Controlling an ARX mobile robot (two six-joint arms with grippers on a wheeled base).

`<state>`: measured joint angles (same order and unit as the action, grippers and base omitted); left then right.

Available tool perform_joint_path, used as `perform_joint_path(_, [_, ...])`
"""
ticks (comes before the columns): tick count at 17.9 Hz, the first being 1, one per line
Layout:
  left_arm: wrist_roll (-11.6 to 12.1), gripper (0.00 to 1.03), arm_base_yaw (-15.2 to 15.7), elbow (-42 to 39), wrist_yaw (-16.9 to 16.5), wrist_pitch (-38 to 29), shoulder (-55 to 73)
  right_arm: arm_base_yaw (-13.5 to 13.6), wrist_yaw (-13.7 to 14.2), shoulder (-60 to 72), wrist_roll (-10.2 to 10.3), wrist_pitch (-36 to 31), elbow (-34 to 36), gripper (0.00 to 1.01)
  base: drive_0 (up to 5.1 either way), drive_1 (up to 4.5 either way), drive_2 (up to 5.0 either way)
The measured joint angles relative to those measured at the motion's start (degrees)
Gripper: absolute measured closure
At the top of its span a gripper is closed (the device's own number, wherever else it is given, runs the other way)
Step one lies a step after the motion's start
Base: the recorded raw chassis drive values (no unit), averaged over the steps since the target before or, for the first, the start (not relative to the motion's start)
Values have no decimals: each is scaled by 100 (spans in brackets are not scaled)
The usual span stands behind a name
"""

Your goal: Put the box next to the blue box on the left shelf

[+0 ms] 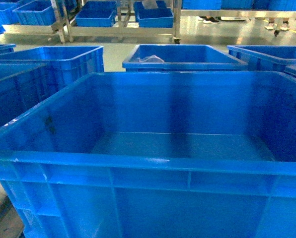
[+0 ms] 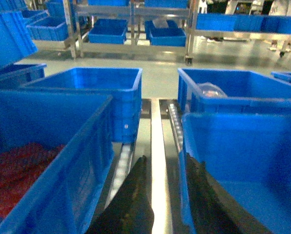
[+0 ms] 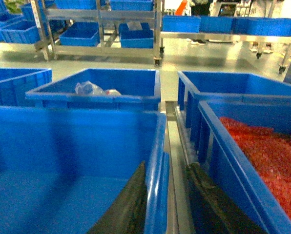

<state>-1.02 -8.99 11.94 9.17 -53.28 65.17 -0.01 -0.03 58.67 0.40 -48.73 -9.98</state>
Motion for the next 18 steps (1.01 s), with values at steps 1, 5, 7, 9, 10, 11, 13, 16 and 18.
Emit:
perform_joint_path(1, [2, 92, 85, -212, -87, 153, -173, 0, 2, -195, -2, 157, 210, 91, 0, 0, 0])
perform_joint_path(5, [4, 100, 402, -785, -396, 234, -1143, 0, 2, -1235, -11, 651, 608, 100, 0, 0, 0])
perform_joint_path(7, [7, 100, 874, -1069, -874, 743, -1530, 0, 0, -1434, -11, 732, 914, 100, 0, 0, 0])
perform_joint_path(9, [7, 100, 909, -1084, -901, 1161, -2201, 0, 2, -2059, -13, 1152, 920, 100, 0, 0, 0])
perform_joint_path(10, [4, 100, 894, -1095, -916, 1355, -2406, 0, 2, -2267, -13, 1340, 922, 100, 0, 0, 0])
perform_joint_path(11, [7, 100, 894, -1102, -916, 1580, -2597, 0, 2, -2450, -13, 1521, 922, 100, 0, 0, 0])
perform_joint_path(13, [7, 100, 894, -1102, -914, 1923, -3014, 0, 2, -2795, -13, 1873, 925, 100, 0, 0, 0])
perform_joint_path(16, [7, 100, 894, -1104, -914, 2208, -3329, 0, 2, -3097, -11, 2122, 925, 100, 0, 0, 0])
perform_joint_path(18, [7, 100, 894, -1104, -916, 2334, -3475, 0, 2, -3233, -11, 2240, 925, 100, 0, 0, 0])
